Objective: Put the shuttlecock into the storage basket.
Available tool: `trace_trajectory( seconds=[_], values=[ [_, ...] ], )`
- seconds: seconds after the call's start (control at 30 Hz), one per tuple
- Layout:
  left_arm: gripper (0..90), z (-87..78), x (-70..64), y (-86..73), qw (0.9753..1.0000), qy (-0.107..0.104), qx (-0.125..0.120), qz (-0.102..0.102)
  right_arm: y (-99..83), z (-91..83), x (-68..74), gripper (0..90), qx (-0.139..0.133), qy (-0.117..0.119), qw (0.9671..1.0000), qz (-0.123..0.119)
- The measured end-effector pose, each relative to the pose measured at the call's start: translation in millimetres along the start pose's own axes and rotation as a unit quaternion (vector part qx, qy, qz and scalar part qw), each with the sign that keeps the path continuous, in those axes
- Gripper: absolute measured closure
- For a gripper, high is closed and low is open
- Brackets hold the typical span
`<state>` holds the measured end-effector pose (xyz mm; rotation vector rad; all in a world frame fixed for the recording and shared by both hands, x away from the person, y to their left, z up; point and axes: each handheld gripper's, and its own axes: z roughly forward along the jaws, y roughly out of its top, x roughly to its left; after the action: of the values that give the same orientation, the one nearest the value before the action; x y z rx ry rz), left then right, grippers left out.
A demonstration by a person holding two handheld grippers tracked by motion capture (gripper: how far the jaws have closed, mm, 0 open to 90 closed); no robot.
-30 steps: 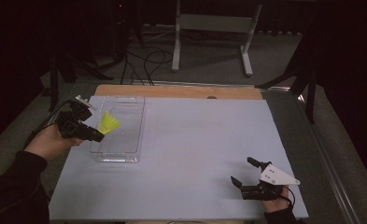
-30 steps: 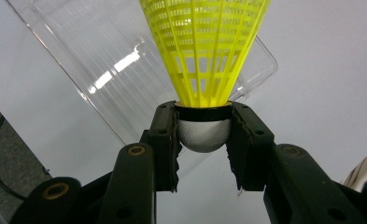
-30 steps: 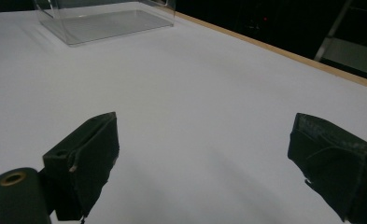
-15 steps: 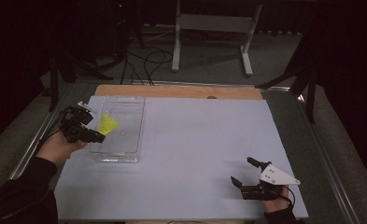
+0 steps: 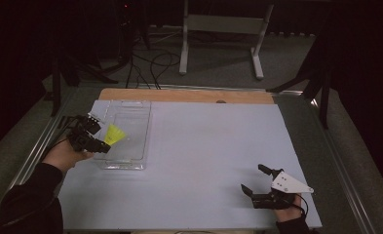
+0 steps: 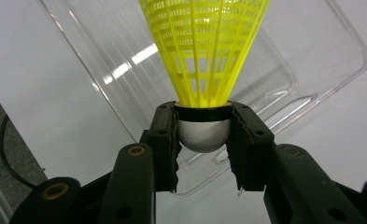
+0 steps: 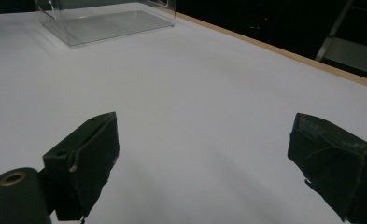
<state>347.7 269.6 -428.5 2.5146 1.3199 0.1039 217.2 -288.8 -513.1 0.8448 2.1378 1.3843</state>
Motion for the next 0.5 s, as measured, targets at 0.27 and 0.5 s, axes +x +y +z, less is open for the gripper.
trace_trajectory(
  seconds=[0.27,0.5],
  values=[
    [65.2,6.2,3.4,2.2,0.9998,0.006,0.02,0.0,-0.1,0.1,0.1,9.1,0.002,0.0,1.0,0.001],
    [65.0,9.7,7.0,3.3,0.9993,0.004,0.038,-0.002,0.2,-0.4,-0.4,9.1,-0.001,-0.001,1.0,0.002]
  ],
)
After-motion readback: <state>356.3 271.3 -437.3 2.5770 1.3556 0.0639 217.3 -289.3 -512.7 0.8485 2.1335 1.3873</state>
